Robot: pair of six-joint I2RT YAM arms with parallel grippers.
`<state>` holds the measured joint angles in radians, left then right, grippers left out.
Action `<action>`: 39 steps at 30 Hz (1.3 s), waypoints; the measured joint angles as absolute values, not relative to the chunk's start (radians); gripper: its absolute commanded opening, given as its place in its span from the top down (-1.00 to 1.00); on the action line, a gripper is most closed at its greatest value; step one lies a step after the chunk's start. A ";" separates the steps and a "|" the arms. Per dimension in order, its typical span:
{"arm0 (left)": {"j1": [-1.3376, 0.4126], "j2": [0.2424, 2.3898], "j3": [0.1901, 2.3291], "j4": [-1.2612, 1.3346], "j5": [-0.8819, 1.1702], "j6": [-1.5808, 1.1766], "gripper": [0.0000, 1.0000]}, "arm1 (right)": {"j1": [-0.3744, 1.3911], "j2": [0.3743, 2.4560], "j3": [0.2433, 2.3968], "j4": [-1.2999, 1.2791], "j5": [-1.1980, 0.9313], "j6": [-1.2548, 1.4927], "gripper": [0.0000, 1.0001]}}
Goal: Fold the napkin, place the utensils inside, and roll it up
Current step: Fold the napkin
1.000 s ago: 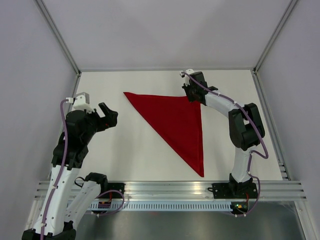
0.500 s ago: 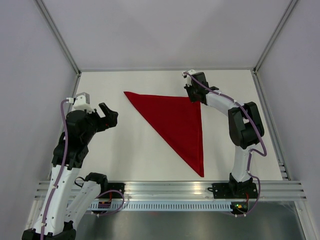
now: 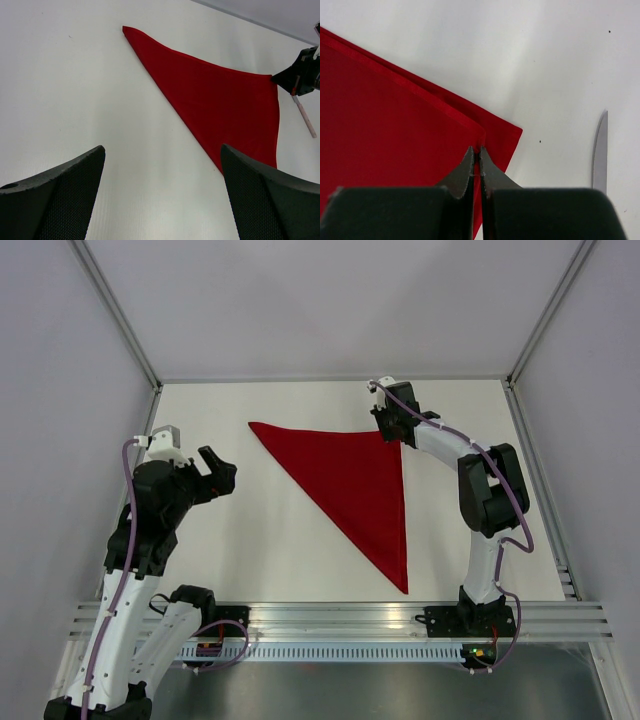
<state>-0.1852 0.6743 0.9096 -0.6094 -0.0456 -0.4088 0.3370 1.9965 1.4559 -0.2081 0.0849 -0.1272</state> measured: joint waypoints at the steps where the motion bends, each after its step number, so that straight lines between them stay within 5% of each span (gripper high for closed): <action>1: -0.185 0.674 0.909 -0.609 -0.045 -0.409 -0.99 | 0.336 1.996 1.456 -0.208 0.085 -0.127 0.99; 39: -0.185 0.680 0.909 -0.609 -0.039 -0.409 -0.99 | 0.305 2.028 1.477 -0.201 0.098 -0.127 0.99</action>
